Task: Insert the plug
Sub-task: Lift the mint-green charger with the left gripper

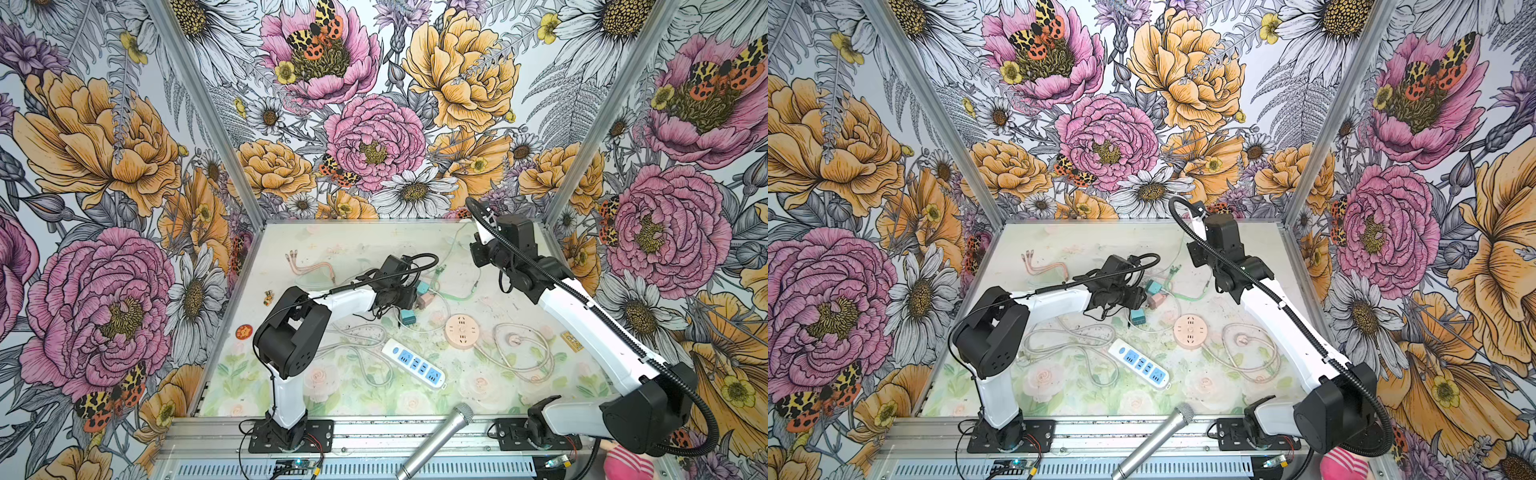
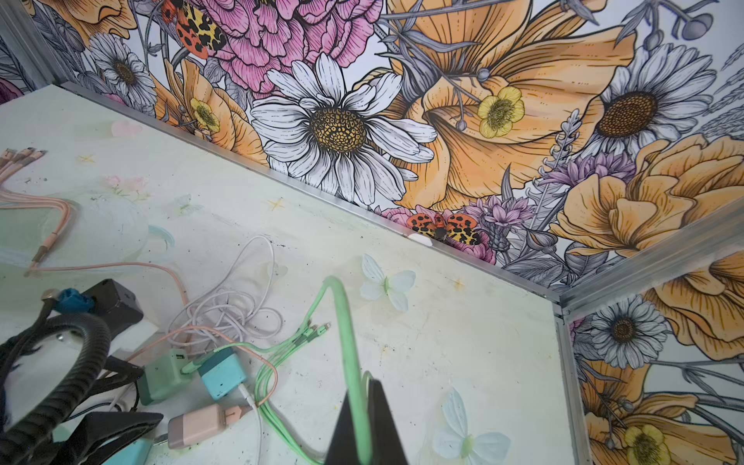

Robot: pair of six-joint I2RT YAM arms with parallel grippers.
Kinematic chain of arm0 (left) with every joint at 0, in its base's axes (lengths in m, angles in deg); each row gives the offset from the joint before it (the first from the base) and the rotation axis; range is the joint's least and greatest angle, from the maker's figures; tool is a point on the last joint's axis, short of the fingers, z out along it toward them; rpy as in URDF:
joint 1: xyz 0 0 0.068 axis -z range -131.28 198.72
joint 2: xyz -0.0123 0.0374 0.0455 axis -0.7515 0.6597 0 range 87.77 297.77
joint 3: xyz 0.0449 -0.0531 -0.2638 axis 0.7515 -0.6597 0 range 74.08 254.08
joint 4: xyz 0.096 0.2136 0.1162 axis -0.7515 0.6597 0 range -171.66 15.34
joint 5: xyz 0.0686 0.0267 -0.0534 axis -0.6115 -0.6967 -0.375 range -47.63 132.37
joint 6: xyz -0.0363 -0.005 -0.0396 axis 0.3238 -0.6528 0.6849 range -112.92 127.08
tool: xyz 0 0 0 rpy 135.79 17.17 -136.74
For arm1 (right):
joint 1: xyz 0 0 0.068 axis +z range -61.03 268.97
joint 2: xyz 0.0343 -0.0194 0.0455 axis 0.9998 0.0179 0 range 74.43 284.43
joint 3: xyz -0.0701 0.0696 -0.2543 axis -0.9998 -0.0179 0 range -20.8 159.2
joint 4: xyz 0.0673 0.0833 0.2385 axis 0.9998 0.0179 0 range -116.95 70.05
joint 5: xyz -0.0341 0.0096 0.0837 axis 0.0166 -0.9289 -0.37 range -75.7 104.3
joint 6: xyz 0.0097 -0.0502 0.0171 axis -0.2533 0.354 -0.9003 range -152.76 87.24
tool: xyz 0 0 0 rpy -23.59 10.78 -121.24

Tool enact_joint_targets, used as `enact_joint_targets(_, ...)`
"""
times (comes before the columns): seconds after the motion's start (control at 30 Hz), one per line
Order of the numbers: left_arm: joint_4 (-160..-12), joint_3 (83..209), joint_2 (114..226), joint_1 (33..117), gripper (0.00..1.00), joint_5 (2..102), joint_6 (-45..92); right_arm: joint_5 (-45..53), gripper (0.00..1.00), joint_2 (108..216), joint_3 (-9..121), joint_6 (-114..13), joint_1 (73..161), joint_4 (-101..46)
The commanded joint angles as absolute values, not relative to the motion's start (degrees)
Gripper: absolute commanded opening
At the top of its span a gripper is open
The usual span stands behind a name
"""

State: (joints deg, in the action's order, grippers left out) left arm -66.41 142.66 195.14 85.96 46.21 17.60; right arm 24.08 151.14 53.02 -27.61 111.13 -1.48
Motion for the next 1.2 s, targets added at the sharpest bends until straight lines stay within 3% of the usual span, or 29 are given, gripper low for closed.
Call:
enact_joint_targets(0.0,-66.85,144.27,196.28,85.42,0.61,44.84,17.85,24.48,0.0,151.95,52.97,-28.54,111.39,-2.51)
enact_joint_targets(0.53,-62.59,148.52,201.17,85.12,0.63,38.45,16.22,24.39,0.0,152.57,53.25,-28.52,111.55,-2.52)
enact_joint_targets(0.93,-62.42,151.29,203.75,85.54,0.63,39.61,14.17,24.16,0.0,152.74,53.04,-28.7,111.58,-2.52)
enact_joint_targets(1.17,-62.42,152.64,205.16,86.12,0.57,39.25,13.51,24.22,0.0,152.04,52.48,-28.54,111.56,-2.52)
